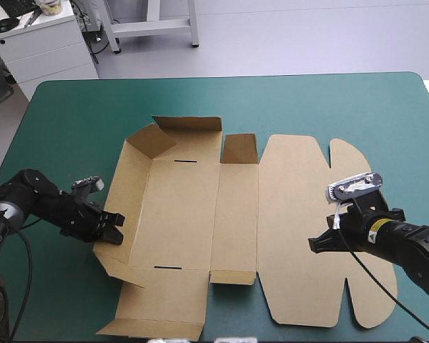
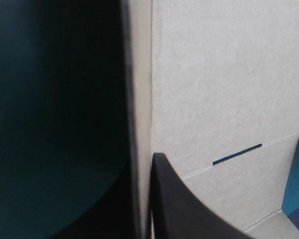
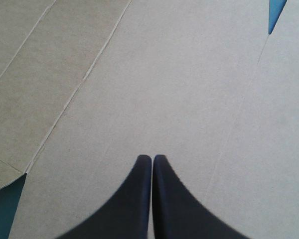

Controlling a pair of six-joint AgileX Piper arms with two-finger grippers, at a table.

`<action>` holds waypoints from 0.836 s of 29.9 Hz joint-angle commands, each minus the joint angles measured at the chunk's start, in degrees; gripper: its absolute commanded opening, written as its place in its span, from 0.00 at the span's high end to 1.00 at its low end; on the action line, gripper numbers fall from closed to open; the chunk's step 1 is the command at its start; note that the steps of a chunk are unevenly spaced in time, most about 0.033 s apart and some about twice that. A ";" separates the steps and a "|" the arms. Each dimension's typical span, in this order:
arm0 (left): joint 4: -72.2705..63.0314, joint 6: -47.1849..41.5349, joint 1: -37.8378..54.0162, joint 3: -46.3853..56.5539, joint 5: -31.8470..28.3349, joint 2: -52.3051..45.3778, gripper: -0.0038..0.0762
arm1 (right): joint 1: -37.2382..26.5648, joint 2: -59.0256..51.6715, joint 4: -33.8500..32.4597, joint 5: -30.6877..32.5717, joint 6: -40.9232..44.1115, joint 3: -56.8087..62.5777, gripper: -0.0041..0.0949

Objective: Fold the box

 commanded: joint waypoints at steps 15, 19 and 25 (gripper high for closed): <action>8.22 -6.91 -0.38 -13.01 3.52 -1.26 0.96 | -0.08 -0.68 -0.91 -2.66 -0.56 -1.38 0.96; 13.84 -7.15 -2.33 -21.32 5.66 0.10 0.96 | -0.08 -0.68 -0.91 -2.53 -0.56 -1.38 0.96; 31.88 -6.09 -11.76 -30.04 5.29 3.80 0.96 | -0.08 -0.68 -0.92 -0.98 -0.56 -1.38 0.96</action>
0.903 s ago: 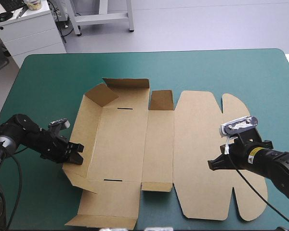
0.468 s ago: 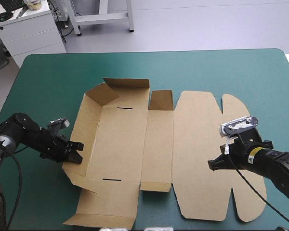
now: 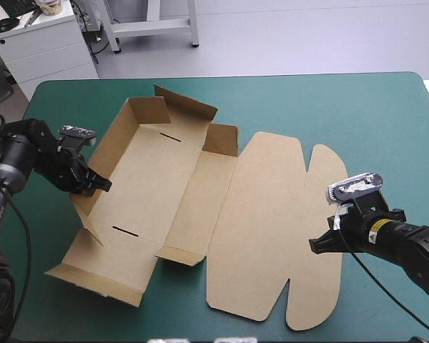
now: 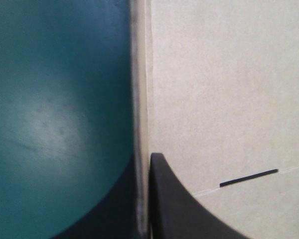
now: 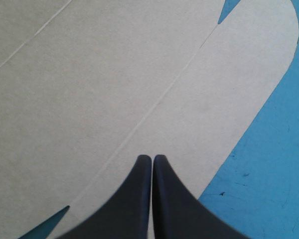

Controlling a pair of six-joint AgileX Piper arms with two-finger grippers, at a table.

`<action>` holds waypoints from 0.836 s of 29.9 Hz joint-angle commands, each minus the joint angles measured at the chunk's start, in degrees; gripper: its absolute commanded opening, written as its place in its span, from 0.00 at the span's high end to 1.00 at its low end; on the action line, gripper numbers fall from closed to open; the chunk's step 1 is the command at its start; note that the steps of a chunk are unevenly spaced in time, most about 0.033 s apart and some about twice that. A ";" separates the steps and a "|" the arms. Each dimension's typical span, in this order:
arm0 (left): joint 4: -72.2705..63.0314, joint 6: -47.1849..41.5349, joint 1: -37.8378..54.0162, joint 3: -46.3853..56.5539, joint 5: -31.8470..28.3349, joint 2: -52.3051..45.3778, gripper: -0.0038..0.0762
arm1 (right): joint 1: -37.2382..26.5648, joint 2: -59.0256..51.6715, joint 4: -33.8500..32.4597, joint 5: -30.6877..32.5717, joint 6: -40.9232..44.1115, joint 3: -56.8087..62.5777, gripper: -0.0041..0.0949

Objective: Fold the box

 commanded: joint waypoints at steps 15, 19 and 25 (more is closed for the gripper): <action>35.42 4.64 -25.95 -12.30 -5.31 6.23 0.96 | -0.08 -0.44 -0.60 0.61 -0.09 -1.38 0.96; 35.57 4.85 -29.38 -12.30 -6.21 6.23 0.96 | -0.08 -0.44 -0.60 0.61 -0.09 -1.38 0.96; 45.98 -0.59 -36.07 -7.20 -13.02 3.72 0.96 | -0.08 -0.44 -0.47 0.61 1.20 -1.38 0.96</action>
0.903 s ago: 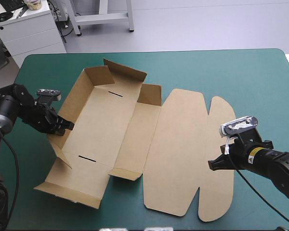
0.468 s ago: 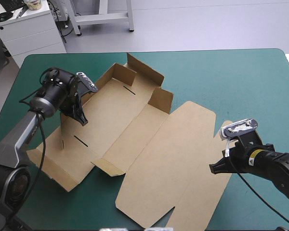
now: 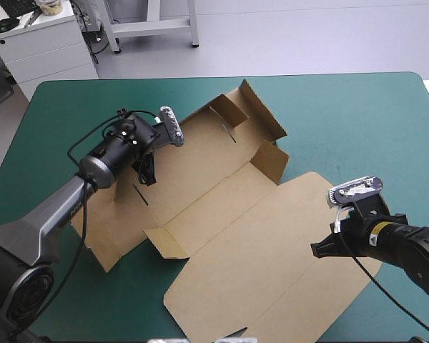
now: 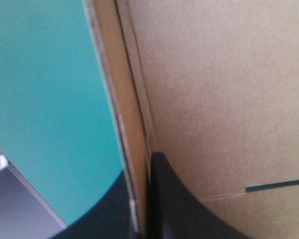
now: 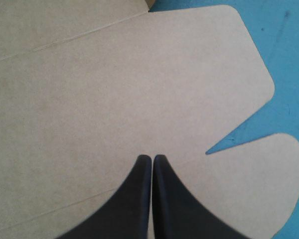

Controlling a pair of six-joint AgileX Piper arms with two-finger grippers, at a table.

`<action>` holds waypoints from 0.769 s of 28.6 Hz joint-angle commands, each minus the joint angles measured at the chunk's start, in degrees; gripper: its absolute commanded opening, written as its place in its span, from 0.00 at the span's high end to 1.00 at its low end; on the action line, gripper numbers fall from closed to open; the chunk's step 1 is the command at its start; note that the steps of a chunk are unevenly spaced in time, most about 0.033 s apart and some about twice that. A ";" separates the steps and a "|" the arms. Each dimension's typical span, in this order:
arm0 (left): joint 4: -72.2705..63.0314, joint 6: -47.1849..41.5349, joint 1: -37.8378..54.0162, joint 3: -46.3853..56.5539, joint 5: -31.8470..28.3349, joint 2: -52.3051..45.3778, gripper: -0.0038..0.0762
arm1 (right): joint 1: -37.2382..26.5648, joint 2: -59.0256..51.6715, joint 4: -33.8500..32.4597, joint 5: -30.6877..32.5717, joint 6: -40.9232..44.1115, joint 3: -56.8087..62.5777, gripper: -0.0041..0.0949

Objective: Fold the box

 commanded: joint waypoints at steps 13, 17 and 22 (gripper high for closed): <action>45.77 -32.64 -17.17 22.05 -15.03 -14.57 0.96 | -0.08 -0.44 -0.41 -1.45 1.75 -1.38 0.96; 59.36 -43.86 -21.95 30.41 -14.54 -17.52 0.96 | -0.08 -0.44 -0.56 -1.32 2.07 -1.38 0.96; 74.26 -56.30 -26.71 38.38 -12.38 -19.51 0.96 | -0.08 -0.44 -0.56 -1.32 2.57 -1.38 0.96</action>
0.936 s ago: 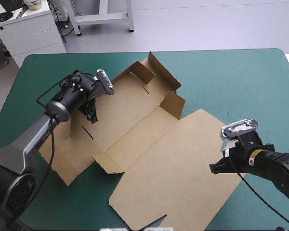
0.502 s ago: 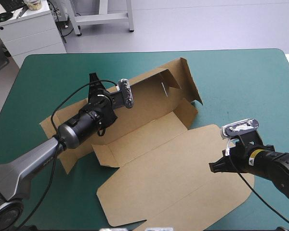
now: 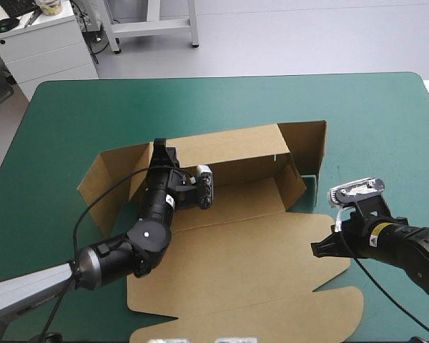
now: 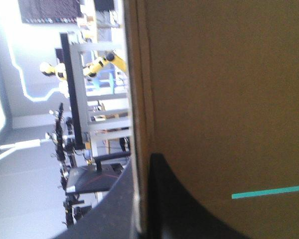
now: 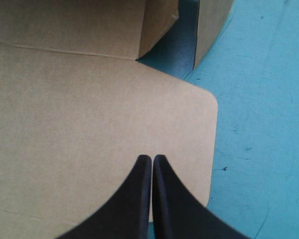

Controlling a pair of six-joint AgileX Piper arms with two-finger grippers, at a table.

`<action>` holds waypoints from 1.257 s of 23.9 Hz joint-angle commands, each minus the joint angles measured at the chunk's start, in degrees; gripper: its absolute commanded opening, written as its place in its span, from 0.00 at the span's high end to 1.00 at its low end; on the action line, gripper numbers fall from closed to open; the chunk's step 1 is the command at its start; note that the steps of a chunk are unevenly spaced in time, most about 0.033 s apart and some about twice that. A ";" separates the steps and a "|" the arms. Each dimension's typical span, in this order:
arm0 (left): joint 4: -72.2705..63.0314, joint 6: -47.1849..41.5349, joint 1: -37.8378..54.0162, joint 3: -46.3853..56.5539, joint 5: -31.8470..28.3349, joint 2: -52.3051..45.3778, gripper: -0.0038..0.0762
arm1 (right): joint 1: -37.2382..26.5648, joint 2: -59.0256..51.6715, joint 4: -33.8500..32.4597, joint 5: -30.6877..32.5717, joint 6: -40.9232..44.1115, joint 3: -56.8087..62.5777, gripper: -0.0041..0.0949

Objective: Fold the box

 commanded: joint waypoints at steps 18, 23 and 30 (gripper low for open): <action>11.38 -6.86 -2.75 4.27 -0.26 -2.97 0.96 | -0.08 -0.44 -6.67 -2.82 12.98 -1.61 0.15; 11.38 -6.86 -2.75 4.27 -0.26 -2.97 0.96 | -0.08 0.31 -10.64 -3.58 16.63 -6.11 0.15; 11.38 -6.86 -2.75 4.27 -0.26 -2.97 0.96 | -6.28 8.42 -9.08 -1.45 12.73 -19.90 0.15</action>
